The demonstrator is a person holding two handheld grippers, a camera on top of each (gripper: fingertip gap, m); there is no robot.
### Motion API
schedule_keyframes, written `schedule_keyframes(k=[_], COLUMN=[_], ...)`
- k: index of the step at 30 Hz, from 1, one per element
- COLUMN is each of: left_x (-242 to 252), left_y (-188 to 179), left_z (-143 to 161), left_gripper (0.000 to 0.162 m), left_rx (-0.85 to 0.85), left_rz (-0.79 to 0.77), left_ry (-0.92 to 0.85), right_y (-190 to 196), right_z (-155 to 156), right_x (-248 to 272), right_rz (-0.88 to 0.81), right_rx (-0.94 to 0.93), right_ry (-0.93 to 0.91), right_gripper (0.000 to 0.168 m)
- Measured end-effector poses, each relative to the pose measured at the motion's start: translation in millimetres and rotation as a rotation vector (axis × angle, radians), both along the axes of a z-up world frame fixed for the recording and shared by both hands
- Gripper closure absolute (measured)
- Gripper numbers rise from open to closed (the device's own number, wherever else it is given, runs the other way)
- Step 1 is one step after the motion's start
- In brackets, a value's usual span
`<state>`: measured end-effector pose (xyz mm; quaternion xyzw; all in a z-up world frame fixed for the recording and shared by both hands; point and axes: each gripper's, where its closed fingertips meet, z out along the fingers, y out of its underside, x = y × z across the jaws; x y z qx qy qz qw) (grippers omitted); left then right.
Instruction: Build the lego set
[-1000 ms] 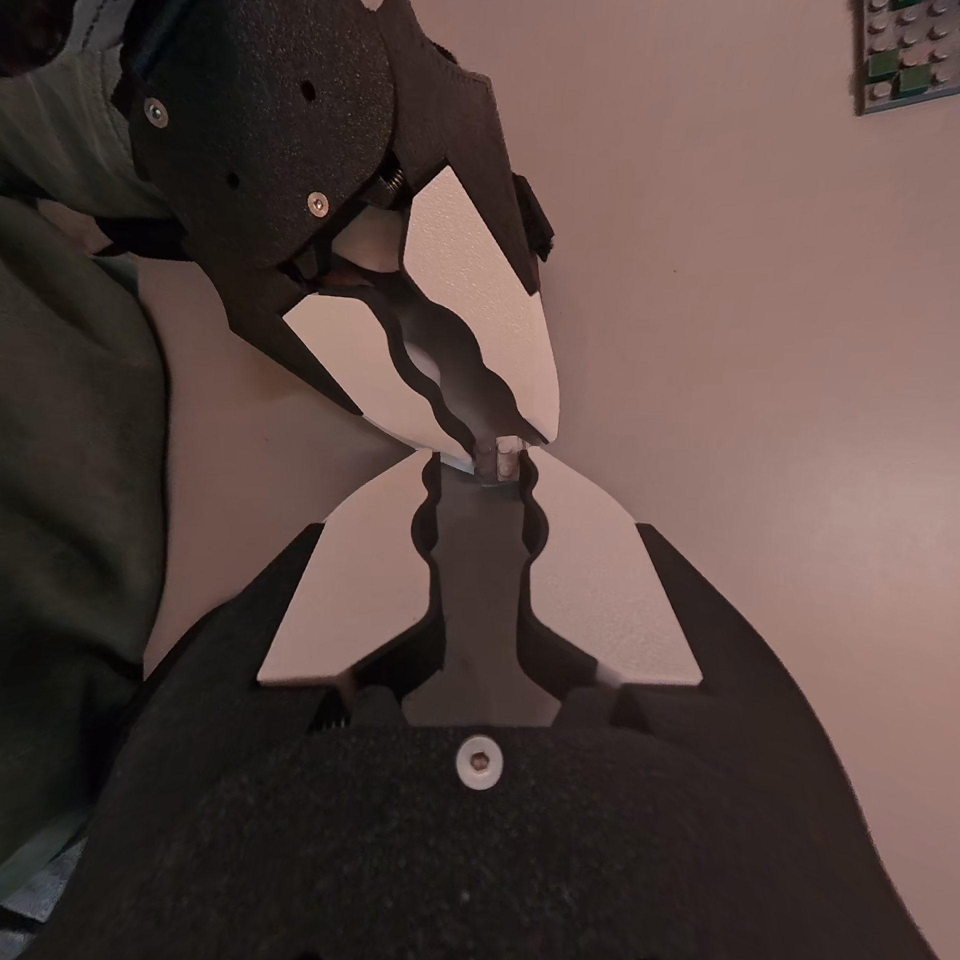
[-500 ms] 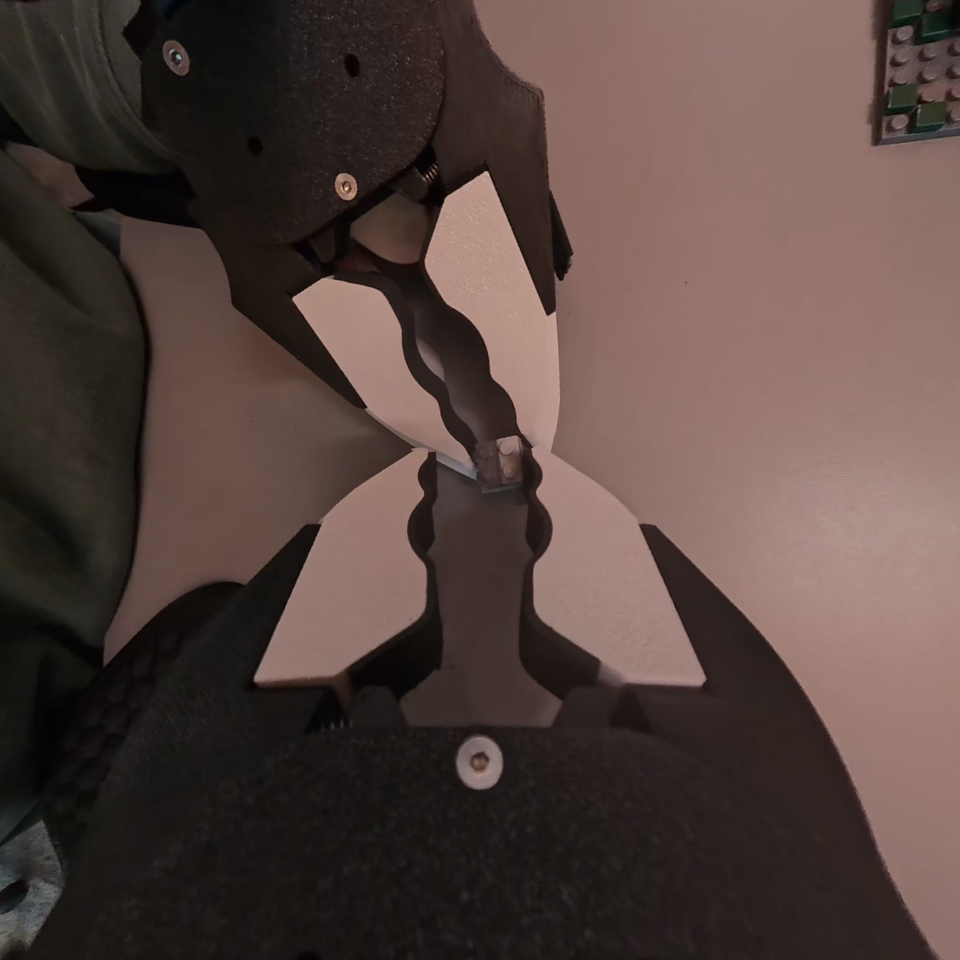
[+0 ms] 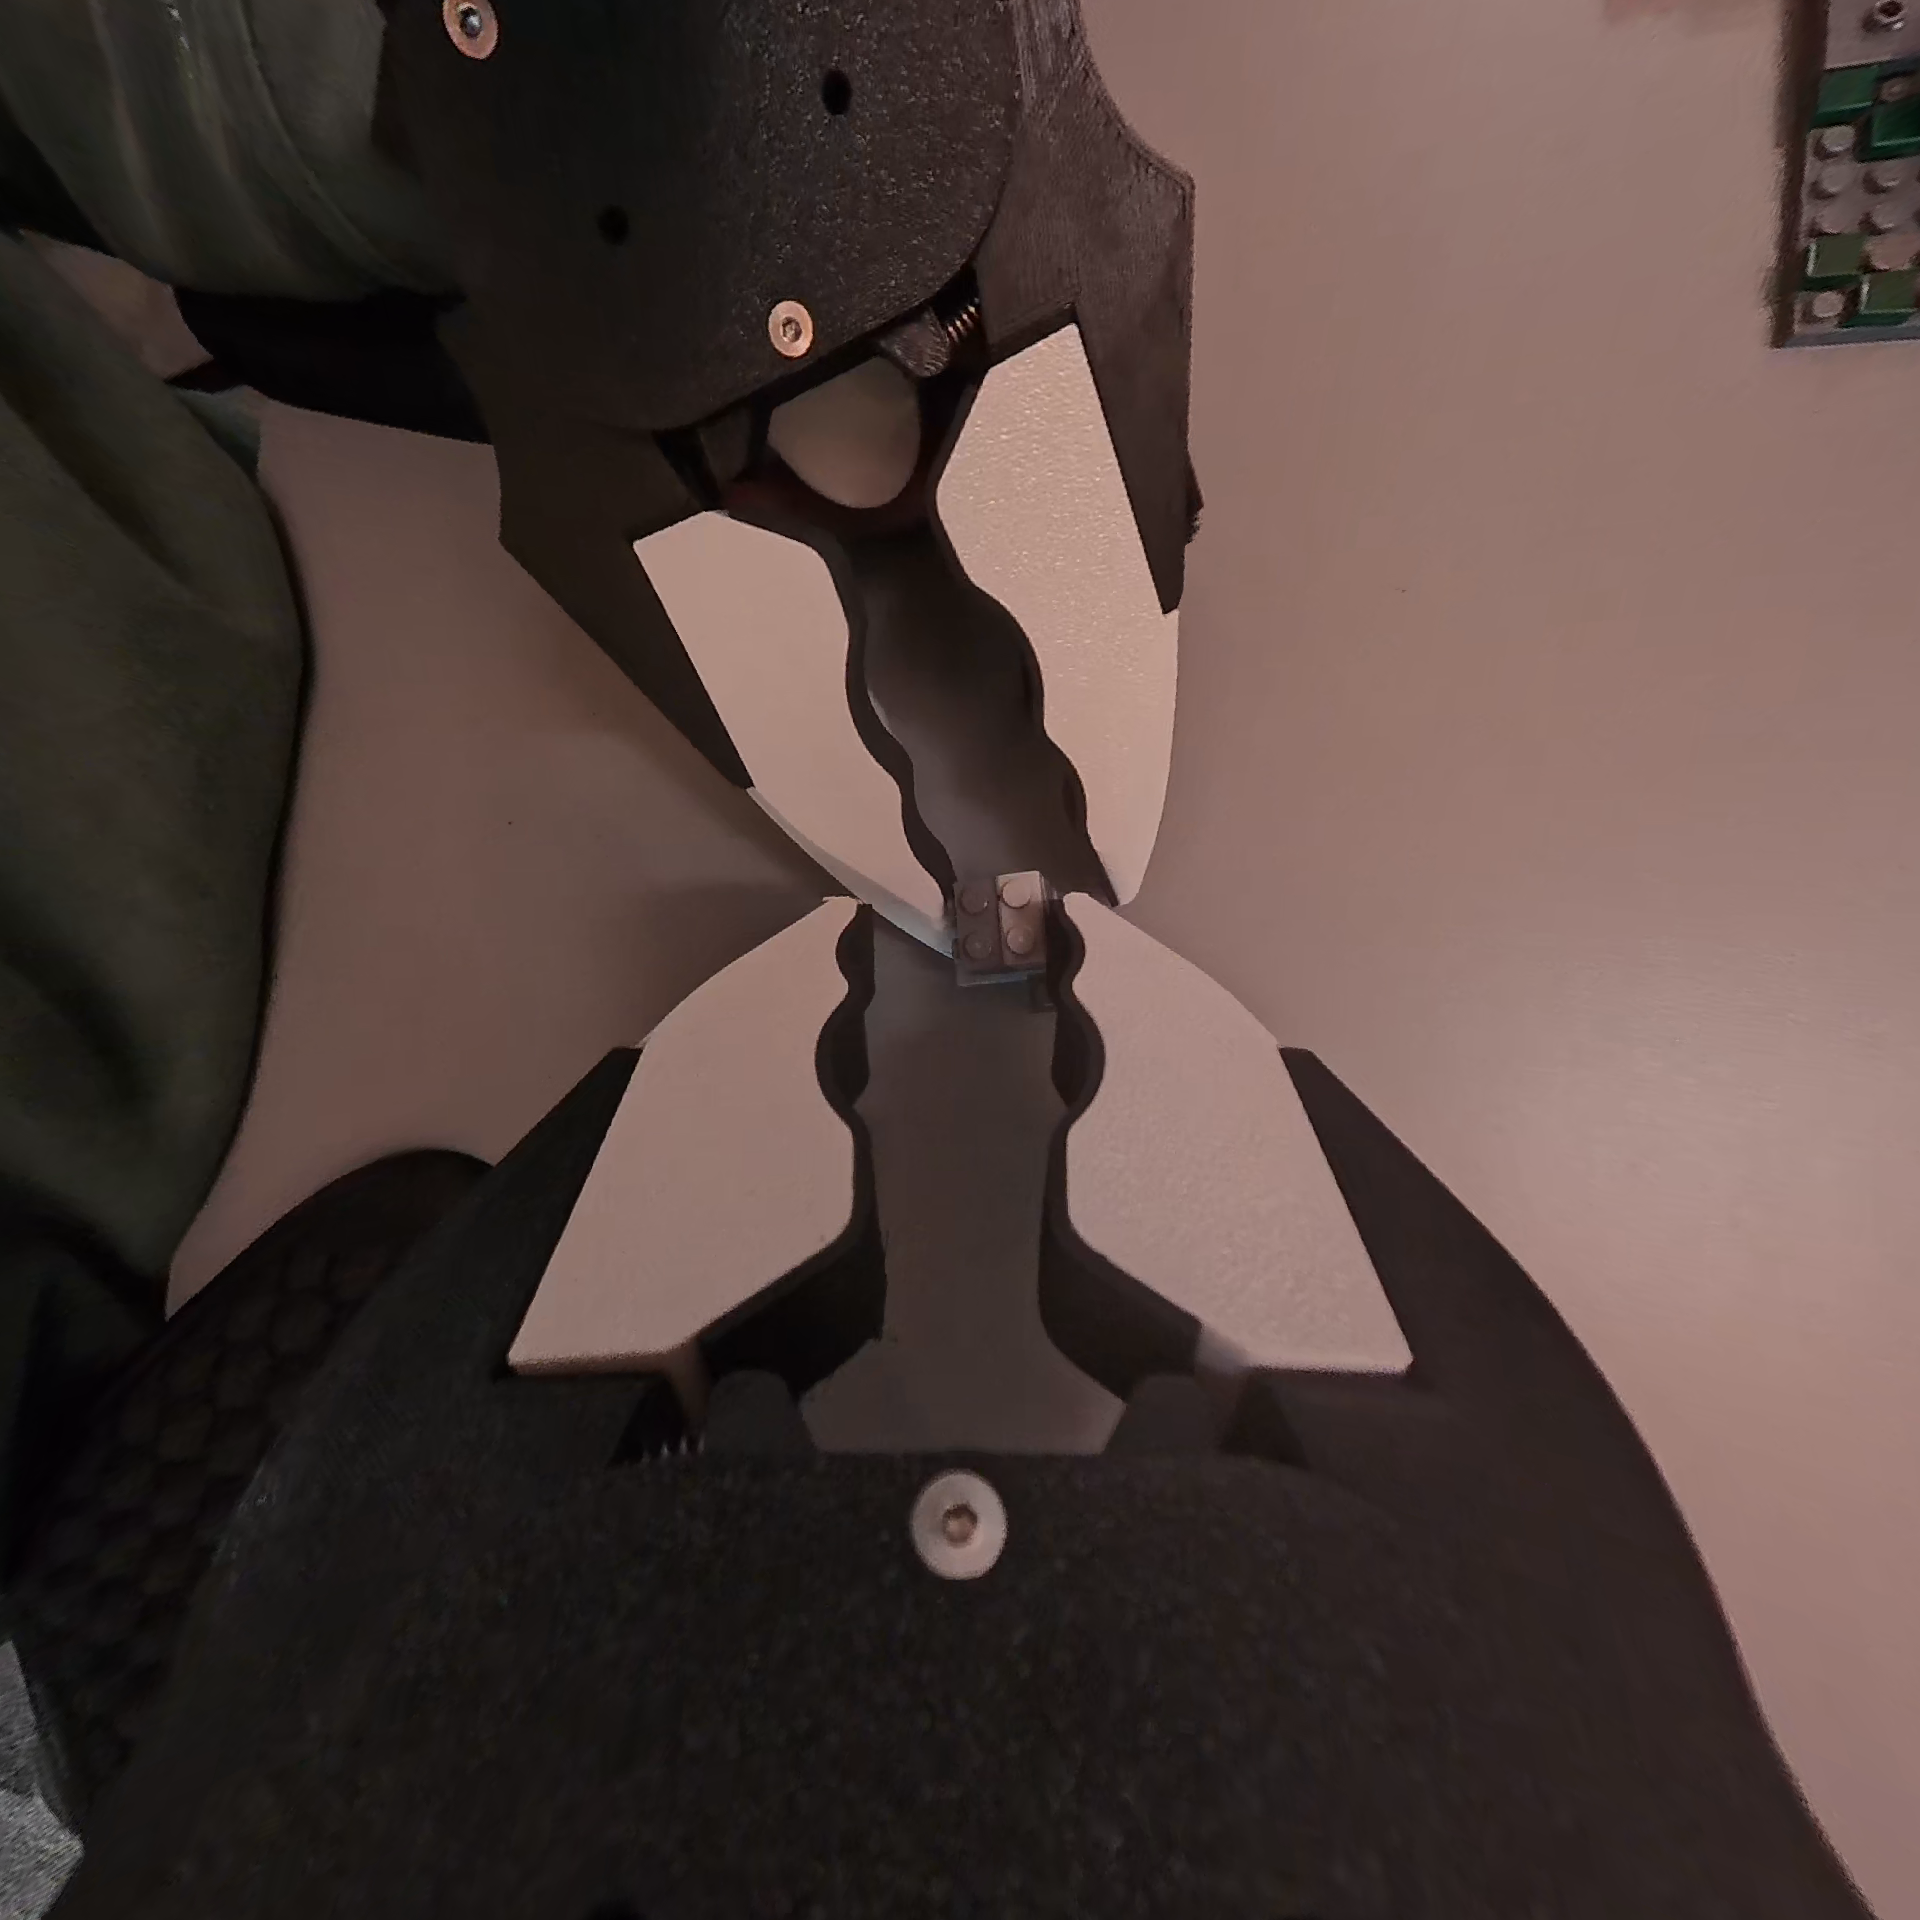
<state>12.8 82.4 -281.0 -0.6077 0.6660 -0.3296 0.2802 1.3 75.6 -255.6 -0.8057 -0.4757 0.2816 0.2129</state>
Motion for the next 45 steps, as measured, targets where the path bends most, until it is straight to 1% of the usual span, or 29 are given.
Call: schedule_keyframes(k=[6, 12, 15, 16, 18, 29, 38, 45], left_x=[-3, -1, 1, 2, 1, 1, 2, 2], left_y=[-9, -10, -11, -11, -13, -12, -9, -6], left_z=[-2, -4, -1, 3, 2, 2, 20, 27], left_gripper=[0.131, 0.136, 0.138, 0.142, 0.142, 0.143, 0.143, 0.143], left_rx=[0.018, 0.055, 0.063, 0.07, 0.086, 0.08, 0.127, 0.147], left_rz=[-0.071, -0.089, -0.093, -0.098, -0.111, -0.107, -0.083, -0.065], left_ry=[0.018, 0.022, 0.0, -0.023, -0.023, -0.028, -0.146, -0.183], right_y=[-3, -4, -6, -7, -9, -10, -6, -11], right_z=[1, 1, 1, 0, 1, 9, 35, 39], right_x=[-2, -2, -2, -2, -3, -1, 3, 2], right_rz=[0.009, 0.012, 0.017, 0.021, 0.027, 0.017, -0.04, -0.013], right_rx=[0.003, 0.006, 0.001, 0.0, 0.003, 0.005, -0.061, -0.013], right_ry=[0.017, 0.023, 0.024, 0.022, 0.026, 0.042, 0.191, 0.177], right_gripper=[0.137, 0.137, 0.138, 0.138, 0.138, 0.137, 0.136, 0.139])
